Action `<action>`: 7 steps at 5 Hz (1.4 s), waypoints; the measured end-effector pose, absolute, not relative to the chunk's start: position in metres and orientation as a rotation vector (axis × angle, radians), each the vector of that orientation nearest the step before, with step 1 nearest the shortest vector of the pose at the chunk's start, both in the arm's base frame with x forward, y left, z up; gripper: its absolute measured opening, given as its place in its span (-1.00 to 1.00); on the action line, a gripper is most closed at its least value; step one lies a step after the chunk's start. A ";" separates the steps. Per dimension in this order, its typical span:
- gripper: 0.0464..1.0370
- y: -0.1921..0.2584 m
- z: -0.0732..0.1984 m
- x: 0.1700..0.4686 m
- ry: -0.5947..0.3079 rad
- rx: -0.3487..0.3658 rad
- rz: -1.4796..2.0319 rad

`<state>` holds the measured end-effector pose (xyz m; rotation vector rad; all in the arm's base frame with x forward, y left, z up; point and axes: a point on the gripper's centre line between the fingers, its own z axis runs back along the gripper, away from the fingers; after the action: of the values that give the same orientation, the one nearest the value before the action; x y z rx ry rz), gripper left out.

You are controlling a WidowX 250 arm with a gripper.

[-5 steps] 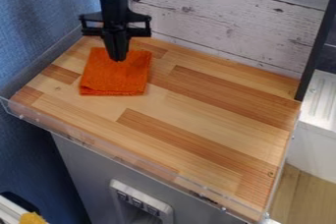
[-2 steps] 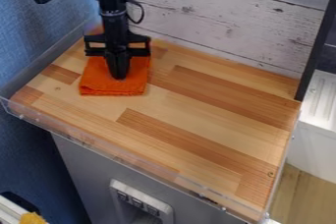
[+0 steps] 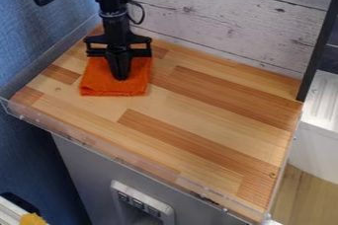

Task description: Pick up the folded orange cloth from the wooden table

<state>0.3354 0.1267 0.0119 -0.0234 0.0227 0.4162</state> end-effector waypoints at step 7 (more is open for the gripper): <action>-0.11 0.071 0.019 0.357 0.040 -0.013 0.011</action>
<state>0.3567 0.0707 0.0192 -0.0132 0.0396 0.0108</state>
